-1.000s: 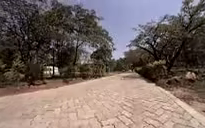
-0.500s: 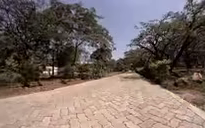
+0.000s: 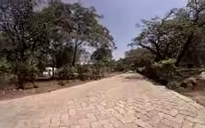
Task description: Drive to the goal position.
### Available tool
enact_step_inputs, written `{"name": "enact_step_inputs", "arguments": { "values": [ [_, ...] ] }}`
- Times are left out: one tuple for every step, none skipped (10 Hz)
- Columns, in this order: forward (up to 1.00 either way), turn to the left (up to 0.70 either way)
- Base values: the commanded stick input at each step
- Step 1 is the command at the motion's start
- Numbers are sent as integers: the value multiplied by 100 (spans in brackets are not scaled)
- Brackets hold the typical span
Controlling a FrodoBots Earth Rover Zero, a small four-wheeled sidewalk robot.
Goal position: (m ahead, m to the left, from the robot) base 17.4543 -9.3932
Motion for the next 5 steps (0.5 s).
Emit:
{"name": "enact_step_inputs", "arguments": {
  "values": [
    [70,-35],
    [70,-35],
    [70,-35],
    [70,-35],
    [70,-35]
  ]
}}
